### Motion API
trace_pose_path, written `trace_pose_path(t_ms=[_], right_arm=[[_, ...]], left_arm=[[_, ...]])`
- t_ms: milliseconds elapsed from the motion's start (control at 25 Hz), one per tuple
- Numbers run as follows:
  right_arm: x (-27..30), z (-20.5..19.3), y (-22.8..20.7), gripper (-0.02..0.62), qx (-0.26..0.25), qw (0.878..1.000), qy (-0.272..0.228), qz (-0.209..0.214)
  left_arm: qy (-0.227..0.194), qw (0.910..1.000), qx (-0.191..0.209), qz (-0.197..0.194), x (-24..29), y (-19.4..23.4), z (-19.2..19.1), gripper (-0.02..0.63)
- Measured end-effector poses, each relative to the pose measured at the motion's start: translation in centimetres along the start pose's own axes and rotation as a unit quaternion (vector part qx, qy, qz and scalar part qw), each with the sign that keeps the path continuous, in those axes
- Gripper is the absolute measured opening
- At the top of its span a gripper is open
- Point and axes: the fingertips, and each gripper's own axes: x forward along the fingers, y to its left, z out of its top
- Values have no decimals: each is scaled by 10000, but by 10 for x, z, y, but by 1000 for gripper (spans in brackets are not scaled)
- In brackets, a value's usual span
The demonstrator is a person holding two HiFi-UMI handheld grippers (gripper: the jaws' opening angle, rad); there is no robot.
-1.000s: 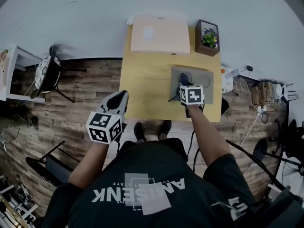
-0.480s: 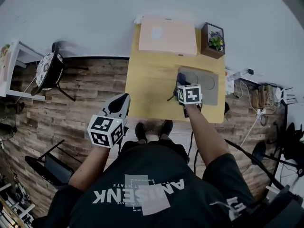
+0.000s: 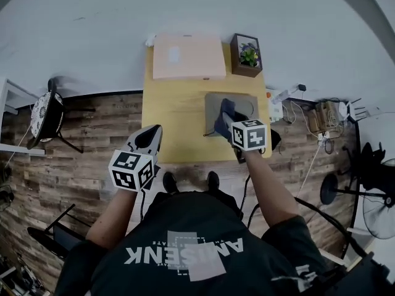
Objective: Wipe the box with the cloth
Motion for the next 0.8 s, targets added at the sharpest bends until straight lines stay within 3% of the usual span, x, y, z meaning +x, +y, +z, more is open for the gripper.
trace_pose_path(t_ms=[280, 480, 800], right_arm=[[-34, -27, -78, 86, 72, 9999, -31, -145], [-43, -62, -135, 86, 142, 9992, 176, -333], [-30, -110, -177, 86, 100, 9969, 626, -462]], left_arm=[[-136, 9997, -194, -7, 30, -48, 24, -3], [-2, 9989, 361, 291, 52, -78, 24, -3], [-62, 9987, 52, 495, 70, -95, 15, -2]])
